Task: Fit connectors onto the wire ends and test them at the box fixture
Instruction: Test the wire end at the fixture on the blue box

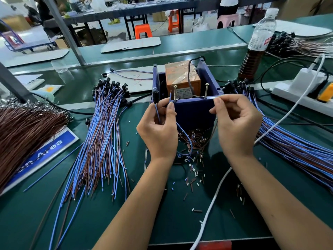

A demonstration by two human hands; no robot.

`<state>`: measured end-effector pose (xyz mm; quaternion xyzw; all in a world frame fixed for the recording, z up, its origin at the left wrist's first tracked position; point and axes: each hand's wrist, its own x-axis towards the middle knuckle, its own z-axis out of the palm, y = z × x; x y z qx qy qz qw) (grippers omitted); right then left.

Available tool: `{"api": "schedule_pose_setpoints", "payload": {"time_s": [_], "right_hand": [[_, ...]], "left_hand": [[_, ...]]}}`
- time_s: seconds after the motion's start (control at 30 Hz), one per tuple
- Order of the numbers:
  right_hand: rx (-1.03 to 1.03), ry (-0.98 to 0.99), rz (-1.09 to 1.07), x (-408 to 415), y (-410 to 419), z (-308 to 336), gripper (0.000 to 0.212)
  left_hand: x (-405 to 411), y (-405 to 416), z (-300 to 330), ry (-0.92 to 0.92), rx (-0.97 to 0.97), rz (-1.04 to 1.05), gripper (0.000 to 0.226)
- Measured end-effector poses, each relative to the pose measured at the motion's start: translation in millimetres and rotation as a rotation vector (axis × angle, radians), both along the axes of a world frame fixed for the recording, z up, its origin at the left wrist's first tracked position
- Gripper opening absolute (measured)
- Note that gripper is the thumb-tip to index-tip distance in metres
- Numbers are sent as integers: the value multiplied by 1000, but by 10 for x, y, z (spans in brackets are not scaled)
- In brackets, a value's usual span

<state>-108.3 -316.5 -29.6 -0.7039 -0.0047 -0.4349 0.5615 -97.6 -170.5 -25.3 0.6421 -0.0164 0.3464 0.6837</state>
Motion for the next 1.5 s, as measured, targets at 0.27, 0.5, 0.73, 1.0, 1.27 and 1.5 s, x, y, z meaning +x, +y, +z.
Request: {"api": "schedule_pose_setpoints", "payload": {"time_s": [0.27, 0.5, 0.73, 1.0, 1.27, 1.5], "right_hand": [[-107, -15, -61, 61, 75, 52, 14], [-114, -7, -30, 59, 109, 68, 16], [-94, 12, -21, 72, 121, 93, 16], [-127, 19, -6, 57, 115, 102, 20], [-137, 23, -9, 53, 116, 102, 21], [-27, 50, 36, 28, 90, 117, 15]], "left_hand": [[8, -10, -21, 1, 6, 13, 13], [6, -12, -22, -9, 29, 35, 12], [-9, -24, -3, -4, 33, 42, 13], [-42, -21, 17, 1, 70, 55, 11], [-28, -8, 12, -7, 98, 67, 13], [-81, -85, 26, -88, 51, 157, 9]]}}
